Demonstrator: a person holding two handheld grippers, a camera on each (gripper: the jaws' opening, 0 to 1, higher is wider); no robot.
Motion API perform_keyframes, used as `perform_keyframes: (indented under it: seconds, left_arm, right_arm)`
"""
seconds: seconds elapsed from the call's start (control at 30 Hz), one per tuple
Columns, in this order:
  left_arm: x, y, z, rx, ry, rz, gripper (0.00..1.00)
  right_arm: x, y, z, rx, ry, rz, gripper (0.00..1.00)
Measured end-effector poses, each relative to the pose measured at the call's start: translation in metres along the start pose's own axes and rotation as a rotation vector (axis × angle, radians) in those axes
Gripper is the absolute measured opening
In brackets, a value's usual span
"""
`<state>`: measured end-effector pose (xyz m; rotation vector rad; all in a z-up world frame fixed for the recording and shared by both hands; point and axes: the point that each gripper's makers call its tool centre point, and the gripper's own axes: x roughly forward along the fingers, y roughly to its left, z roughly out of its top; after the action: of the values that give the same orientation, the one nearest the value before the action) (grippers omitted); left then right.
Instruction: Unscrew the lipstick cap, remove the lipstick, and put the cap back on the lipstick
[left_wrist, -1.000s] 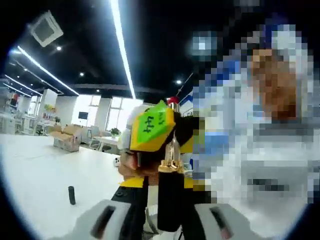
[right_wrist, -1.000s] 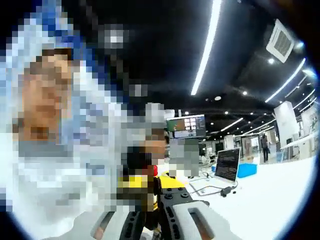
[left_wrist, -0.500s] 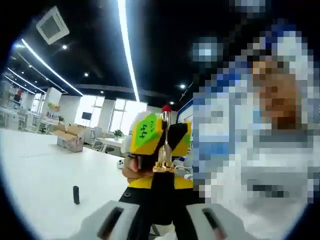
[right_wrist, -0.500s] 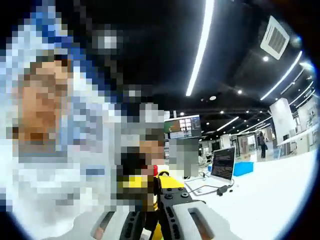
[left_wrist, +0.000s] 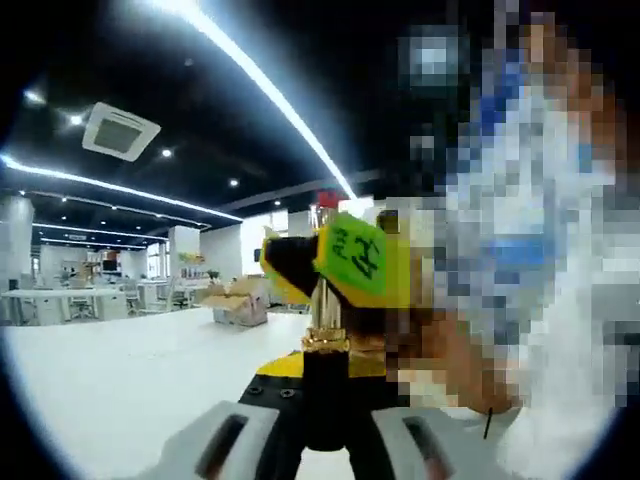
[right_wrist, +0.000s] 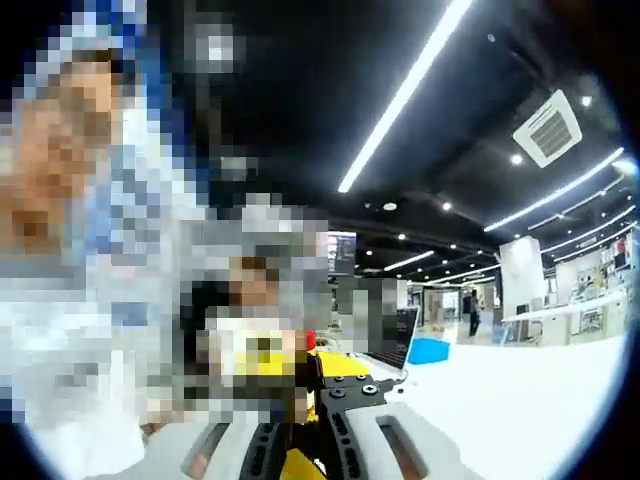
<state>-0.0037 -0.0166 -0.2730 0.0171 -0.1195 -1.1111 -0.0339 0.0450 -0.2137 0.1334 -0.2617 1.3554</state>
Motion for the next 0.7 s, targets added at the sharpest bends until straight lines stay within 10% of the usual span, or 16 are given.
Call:
perform_keyframes:
  seconds: [0.5, 0.7]
  left_arm:
    - [-0.012, 0.041, -0.001, 0.227, 0.04, 0.35, 0.13]
    - [-0.006, 0.028, 0.0, 0.209, 0.027, 0.235, 0.13]
  right_arm:
    - [0.009, -0.011, -0.006, -0.087, -0.02, -0.156, 0.06]
    - [0.005, -0.014, -0.002, -0.08, -0.015, -0.154, 0.06]
